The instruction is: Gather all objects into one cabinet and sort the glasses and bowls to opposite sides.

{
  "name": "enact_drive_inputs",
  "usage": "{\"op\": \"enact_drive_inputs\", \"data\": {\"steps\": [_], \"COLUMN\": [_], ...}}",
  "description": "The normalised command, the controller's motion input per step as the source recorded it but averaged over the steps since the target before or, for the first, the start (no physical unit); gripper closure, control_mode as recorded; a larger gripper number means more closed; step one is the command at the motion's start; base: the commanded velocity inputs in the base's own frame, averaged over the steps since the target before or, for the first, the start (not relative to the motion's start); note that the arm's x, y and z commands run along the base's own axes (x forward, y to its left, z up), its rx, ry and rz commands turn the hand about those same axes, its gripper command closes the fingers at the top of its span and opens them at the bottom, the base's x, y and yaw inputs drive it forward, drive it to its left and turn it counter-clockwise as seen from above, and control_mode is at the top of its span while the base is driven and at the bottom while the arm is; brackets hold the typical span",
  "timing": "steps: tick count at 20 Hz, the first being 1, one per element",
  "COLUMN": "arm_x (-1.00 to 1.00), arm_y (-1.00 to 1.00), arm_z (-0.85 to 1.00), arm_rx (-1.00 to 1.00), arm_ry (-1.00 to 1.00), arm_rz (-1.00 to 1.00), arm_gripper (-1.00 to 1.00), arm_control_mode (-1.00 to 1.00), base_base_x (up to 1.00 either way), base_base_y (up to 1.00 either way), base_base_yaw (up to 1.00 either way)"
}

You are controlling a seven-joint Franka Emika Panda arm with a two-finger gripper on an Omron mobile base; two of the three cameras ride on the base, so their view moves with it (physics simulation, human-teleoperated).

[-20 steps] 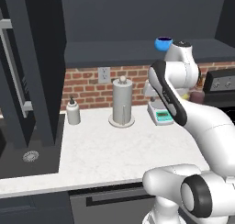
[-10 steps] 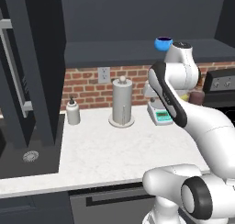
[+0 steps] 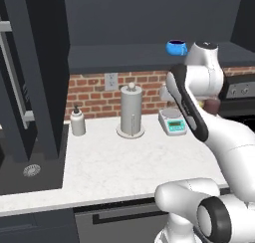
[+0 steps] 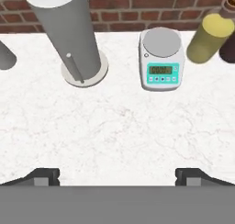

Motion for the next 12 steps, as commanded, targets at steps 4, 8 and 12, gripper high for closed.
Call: {"op": "enact_drive_inputs", "data": {"steps": [4, 8, 12], "arm_x": [-0.39, -0.31, -0.26], "arm_y": [-0.32, -0.25, -0.20], "arm_z": [0.69, 0.73, 0.85], "arm_rx": [0.00, 0.00, 0.00], "arm_ry": [-0.30, -0.35, -0.43], "arm_rz": [-0.02, 0.00, 0.00], "arm_gripper": [-1.00, -1.00, -1.00], "arm_control_mode": [-1.00, -1.00, -1.00], "base_base_x": [0.00, 0.00, 0.00], "base_base_y": [0.00, 0.00, 0.00], "base_base_yaw": [0.00, 0.00, 0.00]}}
